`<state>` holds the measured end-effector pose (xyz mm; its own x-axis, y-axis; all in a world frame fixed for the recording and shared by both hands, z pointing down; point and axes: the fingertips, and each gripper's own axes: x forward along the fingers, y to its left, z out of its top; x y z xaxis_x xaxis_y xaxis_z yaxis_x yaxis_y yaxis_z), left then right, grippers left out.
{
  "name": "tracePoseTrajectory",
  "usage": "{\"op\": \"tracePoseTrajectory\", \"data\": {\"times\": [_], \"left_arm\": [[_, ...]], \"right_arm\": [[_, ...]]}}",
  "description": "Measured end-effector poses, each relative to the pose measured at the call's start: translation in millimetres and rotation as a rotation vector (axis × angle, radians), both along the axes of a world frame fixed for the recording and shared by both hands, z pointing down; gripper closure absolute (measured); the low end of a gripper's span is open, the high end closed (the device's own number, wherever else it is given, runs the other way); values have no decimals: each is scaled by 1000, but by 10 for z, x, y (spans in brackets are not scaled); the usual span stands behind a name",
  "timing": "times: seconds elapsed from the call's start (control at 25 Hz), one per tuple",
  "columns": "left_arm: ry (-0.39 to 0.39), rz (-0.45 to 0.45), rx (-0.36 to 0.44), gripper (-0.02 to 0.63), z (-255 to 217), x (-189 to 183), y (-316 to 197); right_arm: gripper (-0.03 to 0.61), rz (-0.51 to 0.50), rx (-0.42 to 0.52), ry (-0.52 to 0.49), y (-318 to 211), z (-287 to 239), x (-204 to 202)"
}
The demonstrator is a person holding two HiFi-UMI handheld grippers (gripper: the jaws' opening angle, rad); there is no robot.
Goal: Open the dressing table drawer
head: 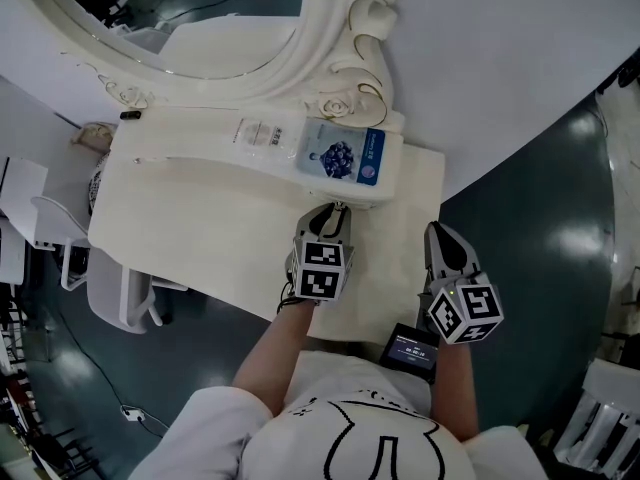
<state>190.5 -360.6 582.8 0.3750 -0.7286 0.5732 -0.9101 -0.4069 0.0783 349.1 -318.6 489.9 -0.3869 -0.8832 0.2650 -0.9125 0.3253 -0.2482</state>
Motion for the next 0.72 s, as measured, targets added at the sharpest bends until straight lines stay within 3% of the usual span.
{"op": "tracePoseTrajectory", "data": {"times": [0.72], "left_arm": [[1,10,-14,503,2,-53,225]], "right_arm": [[561,-10,19,6,173,-81,-75]]}}
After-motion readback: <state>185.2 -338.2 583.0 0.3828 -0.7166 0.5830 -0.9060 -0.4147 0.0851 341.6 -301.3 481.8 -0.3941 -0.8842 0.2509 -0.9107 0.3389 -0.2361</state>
